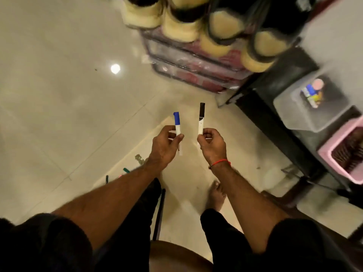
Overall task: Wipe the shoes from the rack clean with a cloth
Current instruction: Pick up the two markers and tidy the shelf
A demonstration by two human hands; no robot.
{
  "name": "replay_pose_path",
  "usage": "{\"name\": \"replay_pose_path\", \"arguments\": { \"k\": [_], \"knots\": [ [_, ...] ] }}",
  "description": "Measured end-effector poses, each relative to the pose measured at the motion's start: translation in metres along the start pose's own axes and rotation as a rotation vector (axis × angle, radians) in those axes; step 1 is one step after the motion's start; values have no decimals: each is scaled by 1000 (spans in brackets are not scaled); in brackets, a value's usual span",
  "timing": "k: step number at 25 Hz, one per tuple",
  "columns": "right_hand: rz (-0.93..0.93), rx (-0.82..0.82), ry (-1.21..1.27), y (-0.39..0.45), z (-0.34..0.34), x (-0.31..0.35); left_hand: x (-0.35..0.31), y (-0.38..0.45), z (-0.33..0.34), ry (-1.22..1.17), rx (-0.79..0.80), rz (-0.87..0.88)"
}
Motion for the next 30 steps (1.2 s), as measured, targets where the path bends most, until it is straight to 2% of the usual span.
{"name": "replay_pose_path", "arguments": {
  "k": [5, 10, 15, 20, 22, 24, 28, 30],
  "knots": [
    [-62, -250, 177, -51, -154, 7, -124, -62, 100, 6, 173, 174],
    [-114, -575, 303, -130, -324, -2, -240, -159, 232, 64, 448, 407],
    [-124, -871, 314, -206, -451, -28, -291, -250, 349, 186, 673, 557],
    [21, -1066, 303, -259, -558, -92, -313, -335, 451, 310, 894, 639],
    [133, -1066, 264, -268, -594, -123, -314, -355, 489, 388, 938, 710],
    [229, -983, 194, -265, -622, -152, -314, -368, 528, 461, 966, 785],
    [360, -840, 45, -234, -661, -191, -318, -374, 597, 706, 901, 904],
    [408, -752, -23, -218, -673, -201, -317, -373, 621, 904, 837, 975]
  ]
}}
Point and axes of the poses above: each hand's wrist, its own y-axis towards the middle knuckle, its own z-axis out of the palm, x = y × z, the point moved 2 cm from there along y, towards the middle knuckle, and after that the axes turned 2 degrees about x, right-handed, at the moved point
